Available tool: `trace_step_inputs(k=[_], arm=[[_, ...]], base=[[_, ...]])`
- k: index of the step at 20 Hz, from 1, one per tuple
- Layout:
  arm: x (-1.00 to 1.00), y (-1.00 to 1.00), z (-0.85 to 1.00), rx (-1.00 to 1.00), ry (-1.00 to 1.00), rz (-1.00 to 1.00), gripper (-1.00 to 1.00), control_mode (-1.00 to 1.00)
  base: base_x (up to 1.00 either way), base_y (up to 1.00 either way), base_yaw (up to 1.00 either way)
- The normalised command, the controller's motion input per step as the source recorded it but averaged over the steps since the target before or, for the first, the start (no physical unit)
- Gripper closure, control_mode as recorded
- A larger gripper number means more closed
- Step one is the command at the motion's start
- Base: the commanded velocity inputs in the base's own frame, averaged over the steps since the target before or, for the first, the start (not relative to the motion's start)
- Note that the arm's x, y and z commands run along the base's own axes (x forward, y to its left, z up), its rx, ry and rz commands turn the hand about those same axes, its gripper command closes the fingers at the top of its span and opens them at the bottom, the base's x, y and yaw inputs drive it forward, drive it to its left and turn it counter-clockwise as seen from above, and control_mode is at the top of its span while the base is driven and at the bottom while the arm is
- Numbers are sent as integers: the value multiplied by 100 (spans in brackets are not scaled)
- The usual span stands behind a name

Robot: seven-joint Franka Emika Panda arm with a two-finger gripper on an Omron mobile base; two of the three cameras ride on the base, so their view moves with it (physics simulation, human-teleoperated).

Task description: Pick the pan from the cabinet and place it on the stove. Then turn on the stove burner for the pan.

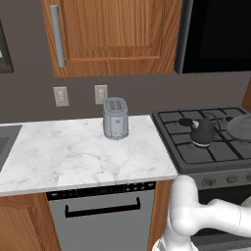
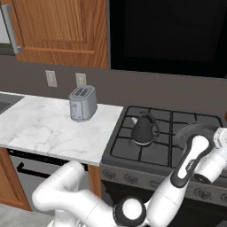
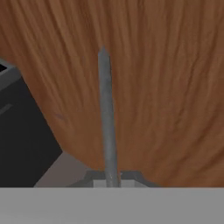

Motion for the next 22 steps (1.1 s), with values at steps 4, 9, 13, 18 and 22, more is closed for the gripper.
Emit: trace_step_inputs(k=[4, 9, 13, 18, 22], arm=[[2, -31, -25, -1, 0, 0, 100, -100], [0, -4, -39, -4, -5, 0, 100, -100], [-3, 0, -39, -6, -11, 0, 100, -100], [0, 0, -29, -7, -9, 0, 100, -100], [0, 3, -46, -10, -5, 0, 100, -100]], base=[[0, 0, 0], [0, 0, 0], [0, 0, 0], [0, 0, 0], [0, 0, 0]])
